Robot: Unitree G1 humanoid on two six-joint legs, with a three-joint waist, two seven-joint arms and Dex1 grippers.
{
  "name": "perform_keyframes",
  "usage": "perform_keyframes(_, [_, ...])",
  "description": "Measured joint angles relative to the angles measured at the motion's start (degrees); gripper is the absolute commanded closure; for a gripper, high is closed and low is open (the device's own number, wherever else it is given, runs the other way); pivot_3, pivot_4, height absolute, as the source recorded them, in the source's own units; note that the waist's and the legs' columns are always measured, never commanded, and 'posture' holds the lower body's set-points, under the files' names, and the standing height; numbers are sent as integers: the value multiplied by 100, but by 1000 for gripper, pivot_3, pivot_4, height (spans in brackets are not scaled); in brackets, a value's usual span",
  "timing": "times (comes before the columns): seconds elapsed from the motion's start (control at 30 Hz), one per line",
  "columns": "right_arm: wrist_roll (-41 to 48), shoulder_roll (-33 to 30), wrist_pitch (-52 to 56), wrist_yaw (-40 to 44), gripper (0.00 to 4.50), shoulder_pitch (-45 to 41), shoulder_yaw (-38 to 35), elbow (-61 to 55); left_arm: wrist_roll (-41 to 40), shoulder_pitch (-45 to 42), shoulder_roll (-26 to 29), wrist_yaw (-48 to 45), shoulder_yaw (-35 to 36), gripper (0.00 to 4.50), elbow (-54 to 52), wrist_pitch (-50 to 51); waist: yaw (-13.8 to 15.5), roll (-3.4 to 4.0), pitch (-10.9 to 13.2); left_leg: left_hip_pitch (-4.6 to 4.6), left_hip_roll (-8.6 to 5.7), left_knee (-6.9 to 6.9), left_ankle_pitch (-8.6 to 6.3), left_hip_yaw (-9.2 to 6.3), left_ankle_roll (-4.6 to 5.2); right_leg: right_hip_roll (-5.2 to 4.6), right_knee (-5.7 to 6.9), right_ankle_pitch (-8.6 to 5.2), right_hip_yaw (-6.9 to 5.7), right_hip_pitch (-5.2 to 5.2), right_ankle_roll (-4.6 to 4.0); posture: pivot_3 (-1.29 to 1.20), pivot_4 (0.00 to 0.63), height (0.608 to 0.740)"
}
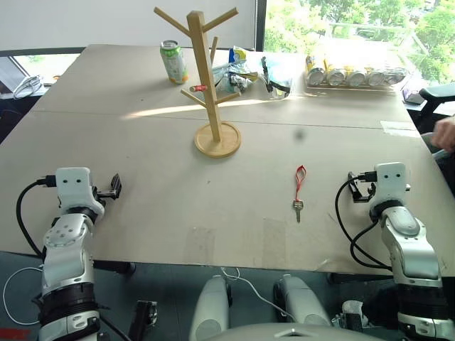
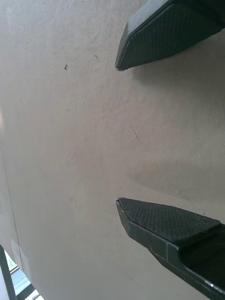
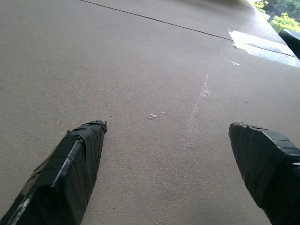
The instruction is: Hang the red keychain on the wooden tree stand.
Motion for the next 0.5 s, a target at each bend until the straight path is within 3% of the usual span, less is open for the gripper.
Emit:
perform_keyframes(0.3, [221,-35,744,136,0,-175,0,-298,-325,4,120,-688,-124,36,-265,306,4,-1,1,-7,0,0,0,-2,0,0,-1,0,-1,-2,0,0,150,732])
perform_keyframes(0.5, [926,-277,2455,485,0,-339,-59,-1579,-907,-216,652,-1970,-660,36,-1173,937,-10,1,2,-7,1,-1,0,-3,0,2,-2,0,-1,-2,0,0,150,732])
